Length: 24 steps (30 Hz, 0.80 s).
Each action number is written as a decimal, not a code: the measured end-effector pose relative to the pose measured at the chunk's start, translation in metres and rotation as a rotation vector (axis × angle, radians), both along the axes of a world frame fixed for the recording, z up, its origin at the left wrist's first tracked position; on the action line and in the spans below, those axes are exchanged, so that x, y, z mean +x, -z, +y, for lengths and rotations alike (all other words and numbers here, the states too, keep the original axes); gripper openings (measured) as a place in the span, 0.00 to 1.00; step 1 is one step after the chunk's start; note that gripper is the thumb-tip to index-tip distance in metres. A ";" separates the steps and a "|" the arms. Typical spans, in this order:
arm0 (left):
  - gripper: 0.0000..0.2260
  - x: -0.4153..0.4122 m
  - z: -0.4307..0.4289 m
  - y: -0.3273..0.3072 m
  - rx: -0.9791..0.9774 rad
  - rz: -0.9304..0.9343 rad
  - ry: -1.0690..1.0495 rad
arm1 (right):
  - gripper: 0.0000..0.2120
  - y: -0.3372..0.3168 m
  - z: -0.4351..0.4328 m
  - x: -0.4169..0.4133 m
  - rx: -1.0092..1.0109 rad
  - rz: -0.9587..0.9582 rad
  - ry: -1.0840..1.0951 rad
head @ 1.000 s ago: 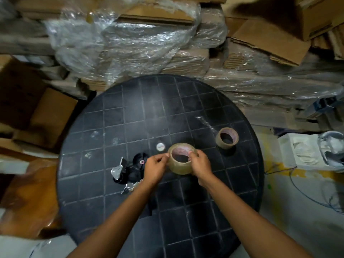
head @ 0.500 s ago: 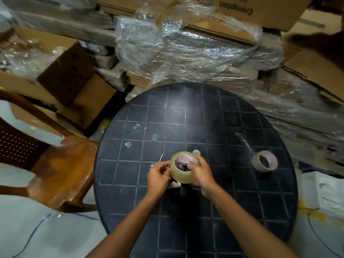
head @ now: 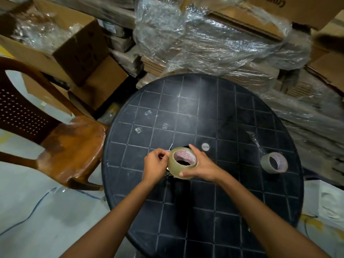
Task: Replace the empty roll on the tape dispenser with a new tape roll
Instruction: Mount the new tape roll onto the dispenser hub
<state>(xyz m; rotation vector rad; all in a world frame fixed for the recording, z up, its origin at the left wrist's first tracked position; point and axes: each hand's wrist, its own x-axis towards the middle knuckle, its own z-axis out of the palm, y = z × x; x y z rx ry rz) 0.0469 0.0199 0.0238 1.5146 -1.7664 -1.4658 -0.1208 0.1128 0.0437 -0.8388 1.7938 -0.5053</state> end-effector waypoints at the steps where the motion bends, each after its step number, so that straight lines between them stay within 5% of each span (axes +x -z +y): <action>1: 0.06 0.000 0.002 -0.003 -0.007 -0.010 -0.008 | 0.59 -0.002 0.000 0.001 -0.008 0.048 -0.034; 12: 0.05 -0.004 0.048 -0.020 0.347 0.281 -0.407 | 0.41 -0.015 0.014 -0.018 -0.104 -0.042 0.115; 17: 0.05 -0.004 0.072 -0.020 0.461 0.336 -0.527 | 0.27 -0.016 0.023 -0.019 -0.073 -0.301 0.212; 20: 0.07 -0.004 0.081 -0.021 0.544 0.335 -0.577 | 0.31 -0.015 0.030 -0.025 -0.084 -0.396 0.116; 24: 0.08 -0.003 0.081 -0.023 0.573 0.360 -0.653 | 0.39 -0.024 0.033 -0.031 -0.089 -0.297 -0.189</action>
